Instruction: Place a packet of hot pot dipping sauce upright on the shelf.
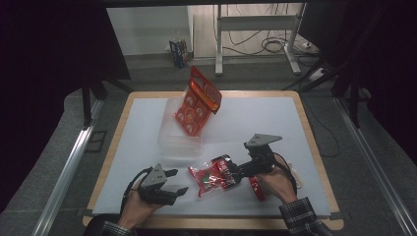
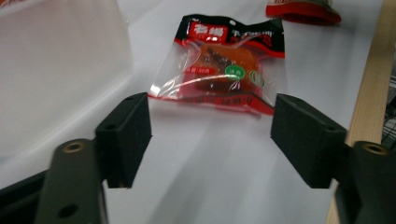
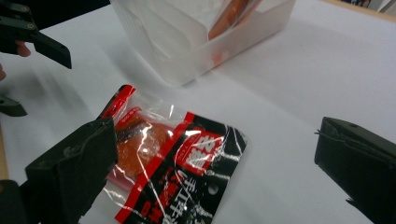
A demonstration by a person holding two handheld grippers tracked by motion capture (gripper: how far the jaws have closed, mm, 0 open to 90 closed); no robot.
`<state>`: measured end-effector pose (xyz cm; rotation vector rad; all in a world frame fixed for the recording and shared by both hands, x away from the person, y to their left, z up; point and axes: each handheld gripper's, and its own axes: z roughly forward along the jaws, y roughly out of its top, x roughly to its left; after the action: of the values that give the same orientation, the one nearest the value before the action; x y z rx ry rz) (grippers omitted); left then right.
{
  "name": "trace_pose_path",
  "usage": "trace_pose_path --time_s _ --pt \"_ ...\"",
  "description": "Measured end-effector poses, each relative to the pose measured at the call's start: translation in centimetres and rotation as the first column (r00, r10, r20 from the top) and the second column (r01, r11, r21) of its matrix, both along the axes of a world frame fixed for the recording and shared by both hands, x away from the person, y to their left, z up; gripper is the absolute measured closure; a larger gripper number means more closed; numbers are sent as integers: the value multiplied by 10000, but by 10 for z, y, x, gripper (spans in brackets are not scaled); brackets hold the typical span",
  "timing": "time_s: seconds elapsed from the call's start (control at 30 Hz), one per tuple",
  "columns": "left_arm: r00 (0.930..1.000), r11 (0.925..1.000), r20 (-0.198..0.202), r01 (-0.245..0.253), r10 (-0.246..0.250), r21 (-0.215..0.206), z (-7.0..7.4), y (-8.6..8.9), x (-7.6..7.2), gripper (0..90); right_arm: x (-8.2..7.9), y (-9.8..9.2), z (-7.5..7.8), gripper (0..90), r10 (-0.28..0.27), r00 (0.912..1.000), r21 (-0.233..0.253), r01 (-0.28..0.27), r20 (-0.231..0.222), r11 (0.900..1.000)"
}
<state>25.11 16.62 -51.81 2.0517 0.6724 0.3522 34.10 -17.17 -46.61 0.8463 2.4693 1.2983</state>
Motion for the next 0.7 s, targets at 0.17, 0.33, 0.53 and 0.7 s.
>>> trace_pose_path --time_s 0.17,0.33,0.53,0.7 --pt "9997 9994 90 222 -219 -280 0 -10 10 439 -8 -5 -7 0 -75 9997 55 76 -227 10000" --pt "9987 9987 45 500 -499 -105 -3 -21 17 604 -14 -8 -14 0 -10 9997 -288 3 -255 9996" --pt "9974 9973 -196 681 -687 -285 -4 -33 28 898 -17 -13 -18 0 -202 9991 -602 179 -375 9980" --pt "9960 9967 -399 803 -799 90 -13 -44 34 900 -18 -16 -21 0 -292 9980 -667 254 -562 9974"
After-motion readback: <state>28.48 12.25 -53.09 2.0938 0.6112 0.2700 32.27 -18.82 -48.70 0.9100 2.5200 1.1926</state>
